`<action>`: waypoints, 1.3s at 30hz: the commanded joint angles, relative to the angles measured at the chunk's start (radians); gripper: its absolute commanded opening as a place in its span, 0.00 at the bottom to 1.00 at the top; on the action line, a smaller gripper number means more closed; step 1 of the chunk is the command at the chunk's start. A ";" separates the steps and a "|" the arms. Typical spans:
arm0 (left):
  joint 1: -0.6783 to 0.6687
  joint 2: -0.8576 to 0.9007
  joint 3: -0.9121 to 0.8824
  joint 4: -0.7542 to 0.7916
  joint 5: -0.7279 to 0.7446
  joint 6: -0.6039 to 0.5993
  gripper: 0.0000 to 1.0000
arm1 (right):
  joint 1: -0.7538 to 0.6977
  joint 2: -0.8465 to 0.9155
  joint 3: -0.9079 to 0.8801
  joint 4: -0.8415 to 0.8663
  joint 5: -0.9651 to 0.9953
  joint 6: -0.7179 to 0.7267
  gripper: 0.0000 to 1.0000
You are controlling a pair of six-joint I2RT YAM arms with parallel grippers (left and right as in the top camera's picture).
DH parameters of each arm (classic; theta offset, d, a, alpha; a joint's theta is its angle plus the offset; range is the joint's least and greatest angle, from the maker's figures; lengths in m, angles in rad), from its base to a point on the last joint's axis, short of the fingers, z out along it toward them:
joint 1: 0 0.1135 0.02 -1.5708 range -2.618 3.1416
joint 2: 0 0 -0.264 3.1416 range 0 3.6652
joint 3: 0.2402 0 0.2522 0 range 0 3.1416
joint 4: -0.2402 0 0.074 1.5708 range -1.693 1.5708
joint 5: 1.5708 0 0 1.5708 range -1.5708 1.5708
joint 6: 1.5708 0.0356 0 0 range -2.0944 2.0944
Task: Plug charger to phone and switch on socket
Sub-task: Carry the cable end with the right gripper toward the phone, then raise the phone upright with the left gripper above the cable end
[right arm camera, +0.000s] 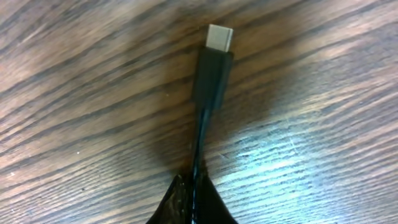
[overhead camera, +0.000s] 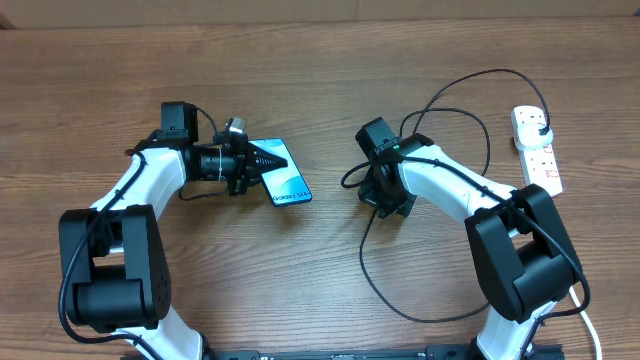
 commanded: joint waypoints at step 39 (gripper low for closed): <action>-0.074 0.002 0.031 0.697 0.282 -0.388 0.04 | 0.184 -0.563 -0.032 -0.165 -0.175 -0.069 0.04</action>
